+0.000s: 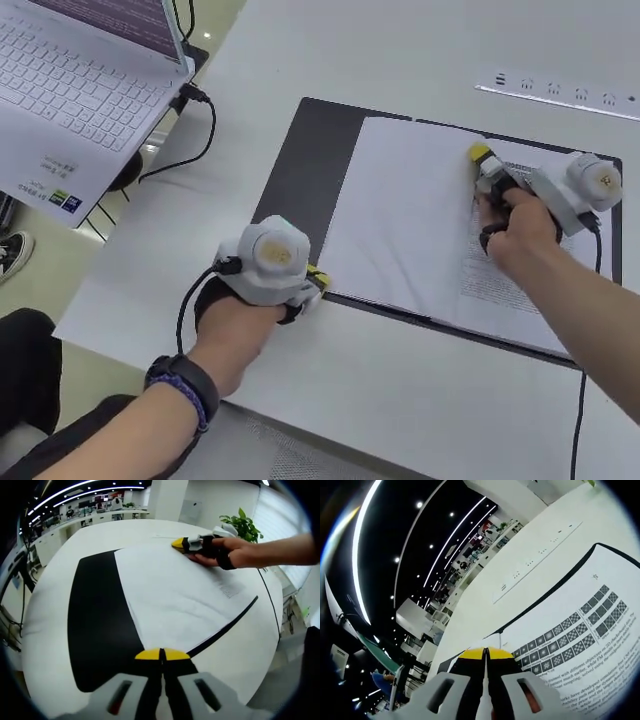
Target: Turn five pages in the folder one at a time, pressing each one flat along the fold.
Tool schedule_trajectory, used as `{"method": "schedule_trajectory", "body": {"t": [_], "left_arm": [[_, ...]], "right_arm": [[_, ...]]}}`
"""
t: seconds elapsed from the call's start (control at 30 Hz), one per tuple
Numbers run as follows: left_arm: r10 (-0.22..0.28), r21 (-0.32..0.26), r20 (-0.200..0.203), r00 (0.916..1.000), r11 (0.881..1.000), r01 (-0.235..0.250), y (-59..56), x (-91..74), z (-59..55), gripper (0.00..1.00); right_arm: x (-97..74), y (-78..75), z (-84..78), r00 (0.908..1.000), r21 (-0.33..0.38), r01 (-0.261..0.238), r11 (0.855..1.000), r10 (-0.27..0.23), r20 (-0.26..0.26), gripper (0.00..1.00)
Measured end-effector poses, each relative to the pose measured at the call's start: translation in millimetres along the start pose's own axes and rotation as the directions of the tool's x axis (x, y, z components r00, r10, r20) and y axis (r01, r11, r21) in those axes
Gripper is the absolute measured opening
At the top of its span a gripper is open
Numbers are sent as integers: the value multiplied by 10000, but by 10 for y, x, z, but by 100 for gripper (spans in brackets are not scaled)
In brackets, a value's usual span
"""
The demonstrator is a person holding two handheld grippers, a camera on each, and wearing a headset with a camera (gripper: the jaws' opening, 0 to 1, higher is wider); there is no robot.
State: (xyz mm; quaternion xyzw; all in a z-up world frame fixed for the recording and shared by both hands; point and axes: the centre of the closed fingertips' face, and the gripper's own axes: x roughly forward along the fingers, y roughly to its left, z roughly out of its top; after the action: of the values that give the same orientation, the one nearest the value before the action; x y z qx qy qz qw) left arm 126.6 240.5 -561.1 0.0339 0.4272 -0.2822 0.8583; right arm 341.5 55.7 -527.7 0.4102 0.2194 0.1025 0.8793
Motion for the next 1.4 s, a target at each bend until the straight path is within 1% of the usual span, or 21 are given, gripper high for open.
{"method": "schedule_trajectory", "body": {"t": [0.1,0.3,0.37,0.47,0.67,0.73,0.77,0.83,0.9,0.97,1.0,1.13,1.23,1.4], "left_arm": [[-2,21,1,10000,10000,2,-1,-1,2,0],[-40,-13,14,10000,10000,40,1,-4,4,0],[-40,-14,21,10000,10000,40,3,-5,3,0],[-53,-48,31,10000,10000,53,2,-7,2,0],[-66,-51,40,10000,10000,66,0,-7,4,0],[-68,-71,46,10000,10000,68,1,-8,4,0],[-66,-83,53,10000,9999,67,1,-8,3,0],[-65,-95,66,10000,9999,66,1,-8,3,0],[-65,-93,83,9999,9999,65,-1,-8,1,0],[-64,-92,99,9999,9999,65,-3,-9,1,0],[-68,-93,104,9999,9999,69,-3,-9,1,0],[-89,-98,112,9999,9999,90,0,-9,1,0],[-54,-119,157,9999,9999,56,-1,-9,1,0],[-49,-155,234,9997,9999,53,-3,-10,6,0]], "right_arm": [[55,-40,37,9999,127,35,9999,-36,100,0],[90,-62,63,9996,361,135,9993,-144,248,0],[92,-64,59,9997,299,102,9995,-109,232,0],[91,-55,49,9999,132,-86,9999,84,143,0],[59,-56,24,9999,-35,-158,9999,158,30,0],[24,-47,-7,9996,-202,-262,9995,260,-123,0],[-15,-34,-49,9986,-529,-430,9977,413,-325,0],[-106,12,-112,9963,-657,-736,9951,705,-485,0],[-204,44,-161,9949,-751,-852,9935,807,-610,0],[-283,78,-218,9934,-1102,-895,9899,808,-811,0],[-314,95,-238,9933,-1155,-885,9894,790,-843,0],[-459,108,-331,9899,-1053,-1109,9882,1005,-1000,0],[-547,130,-389,9872,-1113,-1225,9862,1096,-1156,0],[-700,111,-503,9839,-1026,-1371,9852,1235,-1293,0]]}}
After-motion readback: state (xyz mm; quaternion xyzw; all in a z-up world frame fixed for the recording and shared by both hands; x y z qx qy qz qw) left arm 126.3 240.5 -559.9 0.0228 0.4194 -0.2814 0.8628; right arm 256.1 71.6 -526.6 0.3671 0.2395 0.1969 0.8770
